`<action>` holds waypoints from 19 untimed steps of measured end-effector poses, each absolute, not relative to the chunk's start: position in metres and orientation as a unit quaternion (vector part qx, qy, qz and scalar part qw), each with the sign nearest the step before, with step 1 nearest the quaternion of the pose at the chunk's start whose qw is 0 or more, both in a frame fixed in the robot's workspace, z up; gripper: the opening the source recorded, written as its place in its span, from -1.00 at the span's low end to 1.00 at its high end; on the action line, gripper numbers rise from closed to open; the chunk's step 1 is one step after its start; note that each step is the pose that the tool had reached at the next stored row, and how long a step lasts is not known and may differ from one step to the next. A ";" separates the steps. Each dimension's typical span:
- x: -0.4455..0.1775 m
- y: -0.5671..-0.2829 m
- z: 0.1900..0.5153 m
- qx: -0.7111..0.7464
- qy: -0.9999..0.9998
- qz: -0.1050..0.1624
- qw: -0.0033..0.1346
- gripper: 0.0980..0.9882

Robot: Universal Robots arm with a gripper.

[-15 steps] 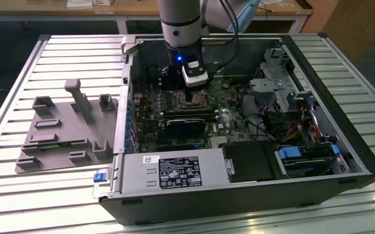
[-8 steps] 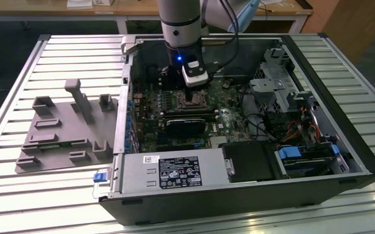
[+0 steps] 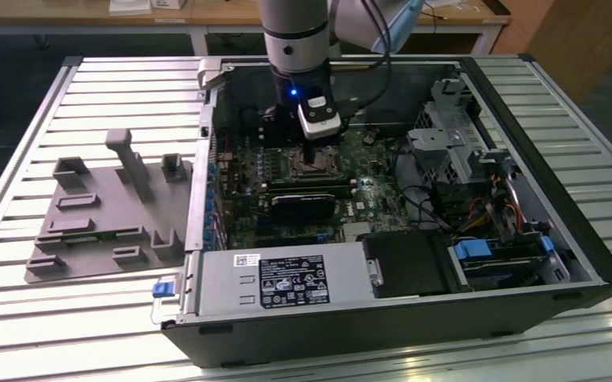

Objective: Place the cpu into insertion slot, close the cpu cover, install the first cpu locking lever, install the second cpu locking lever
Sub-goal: 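Install the second cpu locking lever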

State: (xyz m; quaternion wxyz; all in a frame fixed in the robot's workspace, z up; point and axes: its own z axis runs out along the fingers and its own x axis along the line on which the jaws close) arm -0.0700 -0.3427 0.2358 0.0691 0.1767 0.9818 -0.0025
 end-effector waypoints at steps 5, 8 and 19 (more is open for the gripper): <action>-0.063 -0.344 0.236 0.177 0.982 -0.003 0.068 -0.99; -0.063 -0.347 0.236 0.177 0.982 -0.003 0.068 -0.99; -0.064 -0.360 0.233 0.176 0.982 0.010 0.066 -0.99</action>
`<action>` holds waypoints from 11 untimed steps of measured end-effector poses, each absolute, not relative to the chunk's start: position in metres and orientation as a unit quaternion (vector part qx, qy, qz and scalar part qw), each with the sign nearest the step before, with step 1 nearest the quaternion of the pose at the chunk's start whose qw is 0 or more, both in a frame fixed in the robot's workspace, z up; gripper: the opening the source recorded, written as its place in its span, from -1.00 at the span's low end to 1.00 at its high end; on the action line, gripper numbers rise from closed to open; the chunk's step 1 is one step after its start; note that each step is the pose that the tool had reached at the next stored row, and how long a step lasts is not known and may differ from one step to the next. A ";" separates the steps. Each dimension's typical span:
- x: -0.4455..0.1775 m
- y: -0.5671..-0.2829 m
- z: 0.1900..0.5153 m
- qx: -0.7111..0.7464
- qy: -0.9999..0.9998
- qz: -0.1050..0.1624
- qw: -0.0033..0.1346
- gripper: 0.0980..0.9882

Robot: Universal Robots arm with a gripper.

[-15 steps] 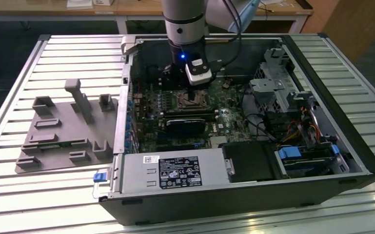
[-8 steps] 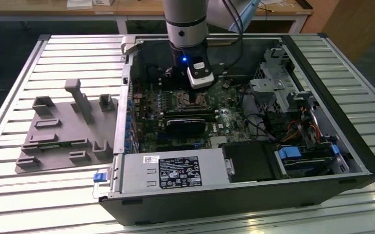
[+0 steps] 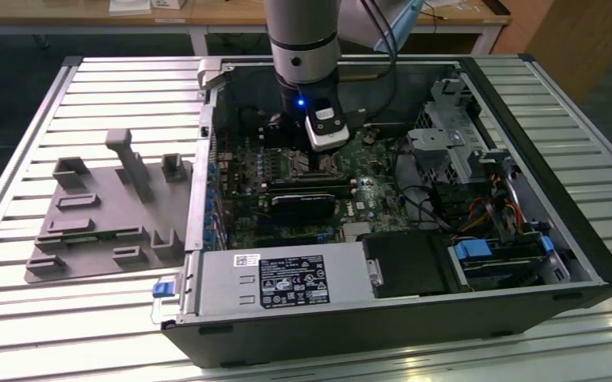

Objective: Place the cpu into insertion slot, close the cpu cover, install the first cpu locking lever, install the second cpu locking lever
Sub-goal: 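Install the second cpu locking lever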

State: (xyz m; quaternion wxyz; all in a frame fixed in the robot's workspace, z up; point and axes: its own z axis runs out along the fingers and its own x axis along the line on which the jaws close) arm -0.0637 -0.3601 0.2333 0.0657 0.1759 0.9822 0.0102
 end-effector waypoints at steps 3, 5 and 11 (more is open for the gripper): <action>-0.066 -0.361 0.232 0.175 0.982 0.018 0.064 -0.99; -0.068 -0.362 0.231 0.174 0.982 0.019 0.064 -0.99; -0.072 -0.366 0.229 0.174 0.982 0.024 0.063 -0.99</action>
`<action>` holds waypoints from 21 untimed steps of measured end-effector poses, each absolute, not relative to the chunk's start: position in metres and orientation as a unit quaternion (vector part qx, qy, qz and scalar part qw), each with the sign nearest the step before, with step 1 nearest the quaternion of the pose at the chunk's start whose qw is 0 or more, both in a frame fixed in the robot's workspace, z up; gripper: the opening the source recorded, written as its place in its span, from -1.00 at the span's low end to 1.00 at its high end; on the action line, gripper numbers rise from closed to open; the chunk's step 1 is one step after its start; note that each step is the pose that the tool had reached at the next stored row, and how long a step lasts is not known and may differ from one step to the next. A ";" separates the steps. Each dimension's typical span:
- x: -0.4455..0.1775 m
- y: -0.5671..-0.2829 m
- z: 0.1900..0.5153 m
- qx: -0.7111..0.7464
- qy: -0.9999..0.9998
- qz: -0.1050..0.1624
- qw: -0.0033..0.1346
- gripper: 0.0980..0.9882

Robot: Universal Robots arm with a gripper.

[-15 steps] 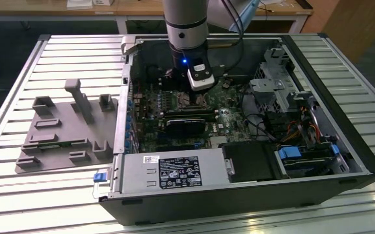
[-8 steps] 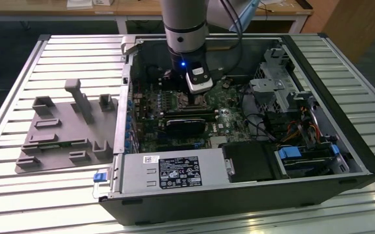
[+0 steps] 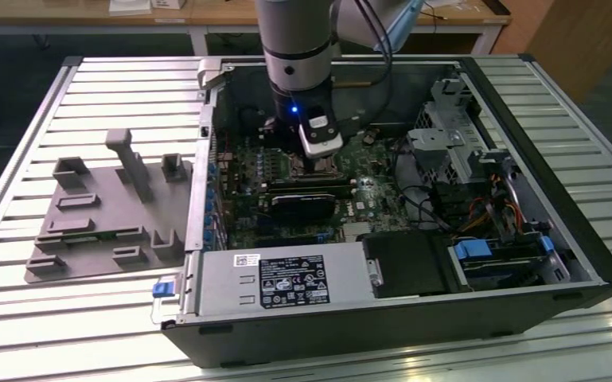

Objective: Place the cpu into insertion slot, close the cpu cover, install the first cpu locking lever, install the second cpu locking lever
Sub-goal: 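Install the second cpu locking lever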

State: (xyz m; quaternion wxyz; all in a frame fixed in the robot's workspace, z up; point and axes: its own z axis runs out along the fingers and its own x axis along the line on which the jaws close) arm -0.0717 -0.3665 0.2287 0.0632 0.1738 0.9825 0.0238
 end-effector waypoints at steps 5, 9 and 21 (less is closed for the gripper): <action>-0.074 -0.369 0.227 0.171 0.983 0.040 0.060 -0.99; -0.076 -0.373 0.226 0.170 0.982 0.050 0.059 -0.99; -0.081 -0.389 0.220 0.171 0.980 0.092 0.051 -0.99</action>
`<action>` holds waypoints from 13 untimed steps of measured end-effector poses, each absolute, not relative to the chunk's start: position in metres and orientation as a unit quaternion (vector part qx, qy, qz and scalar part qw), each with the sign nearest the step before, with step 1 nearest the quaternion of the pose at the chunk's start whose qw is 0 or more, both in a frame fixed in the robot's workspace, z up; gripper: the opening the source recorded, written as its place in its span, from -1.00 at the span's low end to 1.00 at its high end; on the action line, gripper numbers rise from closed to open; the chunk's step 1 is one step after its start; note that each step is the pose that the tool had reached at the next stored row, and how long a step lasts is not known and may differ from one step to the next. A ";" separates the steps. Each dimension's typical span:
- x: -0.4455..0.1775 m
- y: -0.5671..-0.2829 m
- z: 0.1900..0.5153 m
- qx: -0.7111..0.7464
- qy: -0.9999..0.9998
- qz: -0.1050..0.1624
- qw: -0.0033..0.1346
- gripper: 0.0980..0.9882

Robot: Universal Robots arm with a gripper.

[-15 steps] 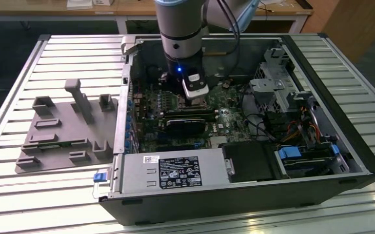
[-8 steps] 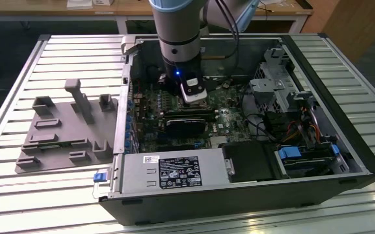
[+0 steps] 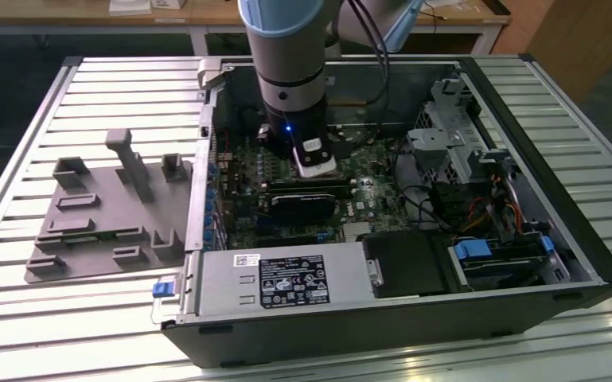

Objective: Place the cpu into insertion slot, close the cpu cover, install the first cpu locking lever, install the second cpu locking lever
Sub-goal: 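Install the second cpu locking lever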

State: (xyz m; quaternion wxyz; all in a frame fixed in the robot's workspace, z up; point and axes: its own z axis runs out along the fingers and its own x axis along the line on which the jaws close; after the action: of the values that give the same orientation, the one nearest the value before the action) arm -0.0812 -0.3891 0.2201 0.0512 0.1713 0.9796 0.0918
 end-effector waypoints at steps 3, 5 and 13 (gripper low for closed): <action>-0.082 -0.392 0.219 0.171 0.979 0.104 0.049 -0.99; -0.083 -0.394 0.218 0.171 0.978 0.107 0.048 -0.99; -0.086 -0.404 0.213 0.171 0.977 0.118 0.046 -0.99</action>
State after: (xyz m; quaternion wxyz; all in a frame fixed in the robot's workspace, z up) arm -0.0858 -0.4040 0.2132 0.0464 0.1714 0.9770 0.1181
